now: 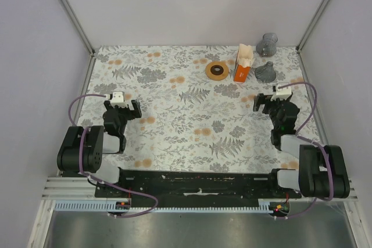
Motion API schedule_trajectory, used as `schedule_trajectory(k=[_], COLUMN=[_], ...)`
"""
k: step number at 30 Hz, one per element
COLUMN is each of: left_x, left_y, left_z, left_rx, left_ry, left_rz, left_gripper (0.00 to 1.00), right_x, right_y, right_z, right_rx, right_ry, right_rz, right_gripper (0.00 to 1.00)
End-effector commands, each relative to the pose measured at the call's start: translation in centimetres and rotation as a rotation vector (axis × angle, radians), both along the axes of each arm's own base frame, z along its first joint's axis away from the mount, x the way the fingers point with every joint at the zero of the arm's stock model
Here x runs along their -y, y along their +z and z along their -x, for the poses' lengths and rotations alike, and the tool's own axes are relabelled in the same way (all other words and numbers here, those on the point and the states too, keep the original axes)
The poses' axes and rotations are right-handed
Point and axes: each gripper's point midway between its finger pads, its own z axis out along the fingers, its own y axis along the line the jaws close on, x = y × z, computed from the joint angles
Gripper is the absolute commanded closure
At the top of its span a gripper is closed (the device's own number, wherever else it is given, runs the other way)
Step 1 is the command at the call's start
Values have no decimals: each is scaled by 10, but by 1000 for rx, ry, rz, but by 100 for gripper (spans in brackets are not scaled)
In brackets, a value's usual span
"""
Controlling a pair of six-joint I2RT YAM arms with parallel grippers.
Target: Place the coffee filter in the dripper
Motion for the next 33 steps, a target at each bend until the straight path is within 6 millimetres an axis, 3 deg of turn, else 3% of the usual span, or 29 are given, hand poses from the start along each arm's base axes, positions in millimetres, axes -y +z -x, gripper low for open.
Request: schedule_trajectory(k=[1,4,7,11,13,14,19,22,26,28,31,33], left_x=[-2,-1,7,44,46,45,57,62,72,76,81,85], left_y=[18,20,34,68,94,105,140,151,151,151,149,146], left_z=[-9,-8,-7,-23,-32,-36,-55,-62,-65,-65,-65,-64], left_rx=[60,70,63,32,93,124,192,203,180,170,166,163], left_ry=[2,-4,-63,-305,-294,-282,-292,-301,-315,-315,-323,-334], left_rz=[-36,-35,-65,-95,-56,-47,-90,-110,-118,-122,-140,-158], left_gripper=[2,2,2,2,2,2,2,2,0,0,0,0], right_x=[3,-1,-2,5,13,18,45,51,63,67,76,81], right_y=[63,122,180,222,230,246,253,242,228,232,229,213], right_z=[-23,-25,-40,-76,-94,-107,-154,-184,-230,-251,-276,-290], right_rx=[25,179,204,38,-68,-72,-126,-137,-128,-90,-39,-24], right_ry=[-16,16,24,-4,-51,-83,-267,-313,-367,-383,-436,-477], right_rz=[-2,19,28,19,3,-9,-88,-151,-300,-351,-426,-496], right_gripper=[2,2,2,2,2,2,7,16,31,36,38,39])
